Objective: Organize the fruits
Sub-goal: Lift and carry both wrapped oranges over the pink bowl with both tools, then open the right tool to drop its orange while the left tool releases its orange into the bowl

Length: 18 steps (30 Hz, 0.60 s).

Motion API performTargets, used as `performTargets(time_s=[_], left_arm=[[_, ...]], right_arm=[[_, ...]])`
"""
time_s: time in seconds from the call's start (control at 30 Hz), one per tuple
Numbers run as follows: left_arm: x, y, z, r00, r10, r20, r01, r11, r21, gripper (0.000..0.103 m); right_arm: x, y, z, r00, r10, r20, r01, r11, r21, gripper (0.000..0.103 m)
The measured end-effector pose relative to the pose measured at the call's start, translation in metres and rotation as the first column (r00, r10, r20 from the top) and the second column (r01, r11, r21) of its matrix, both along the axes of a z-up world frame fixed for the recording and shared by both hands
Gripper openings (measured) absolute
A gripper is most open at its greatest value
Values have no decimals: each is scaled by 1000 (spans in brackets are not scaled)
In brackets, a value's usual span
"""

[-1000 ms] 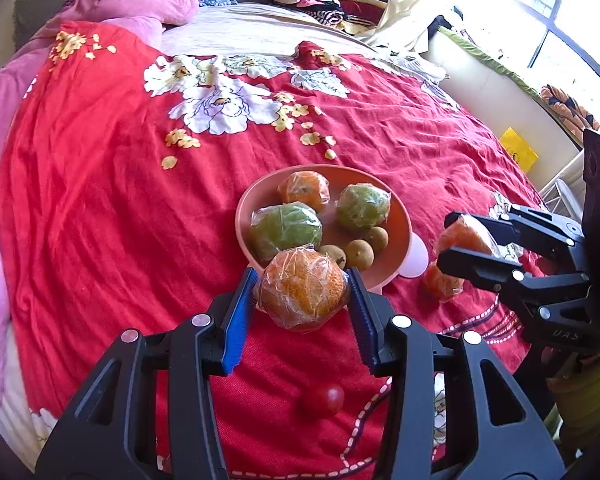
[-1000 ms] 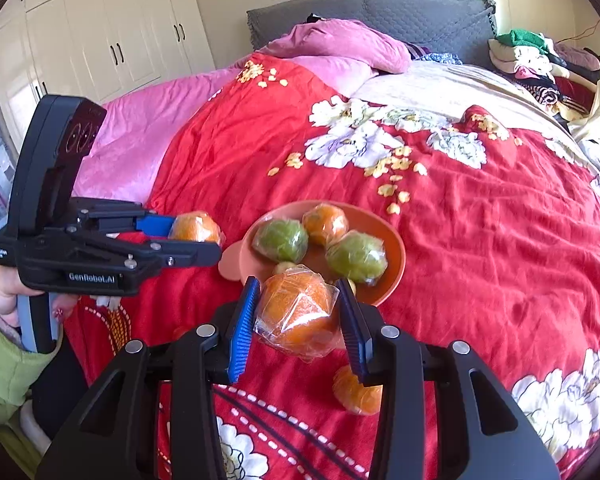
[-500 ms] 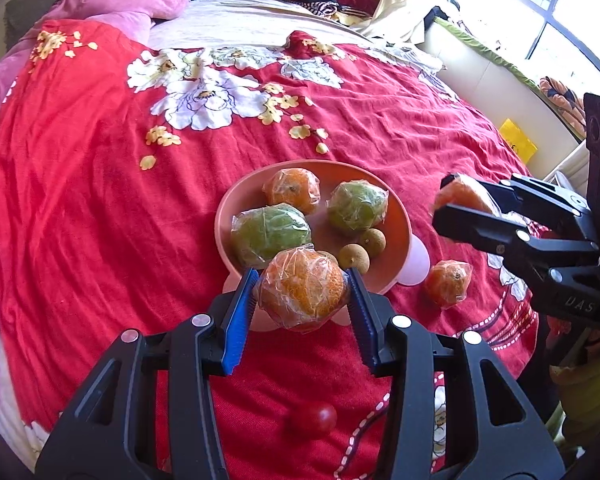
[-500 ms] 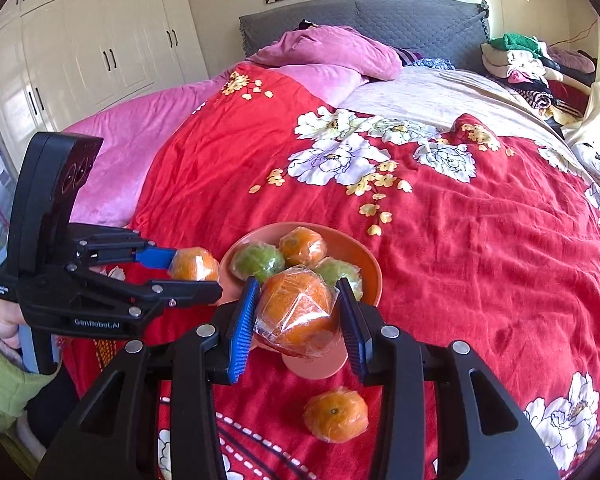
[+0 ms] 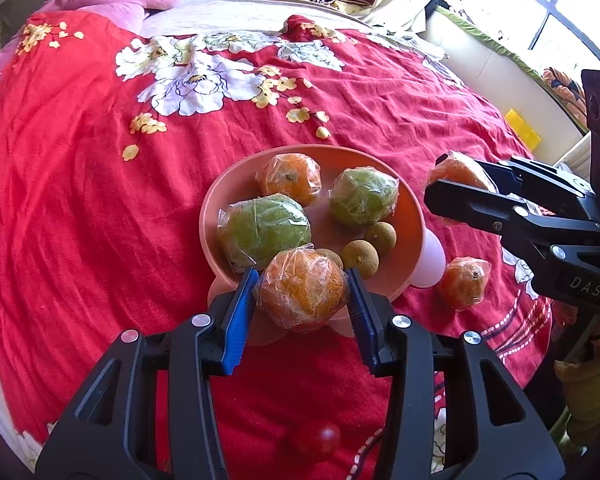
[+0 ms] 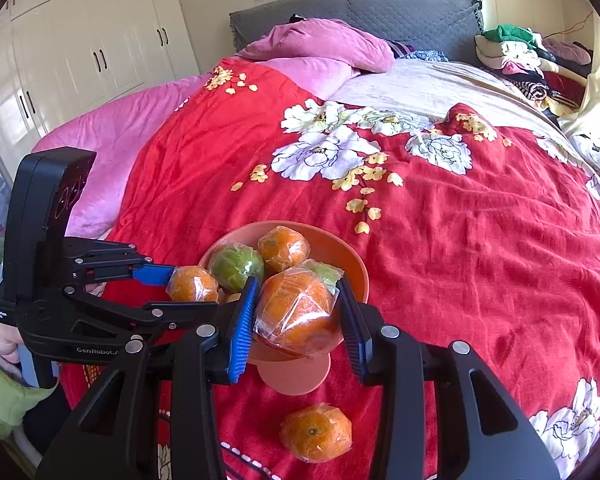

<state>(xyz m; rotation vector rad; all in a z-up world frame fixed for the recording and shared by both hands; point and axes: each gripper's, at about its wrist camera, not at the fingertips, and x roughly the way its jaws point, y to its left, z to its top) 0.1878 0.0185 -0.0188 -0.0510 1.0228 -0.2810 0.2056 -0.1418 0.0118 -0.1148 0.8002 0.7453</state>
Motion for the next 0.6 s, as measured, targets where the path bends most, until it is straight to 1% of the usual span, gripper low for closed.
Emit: performTargets(time_s=[0.6], left_arm=[[4,0,-4,1000,-4,-9,4,1000,2,37]], right_arm=[[4,14,-14,1000,25,-11,-25,999,-31,38]])
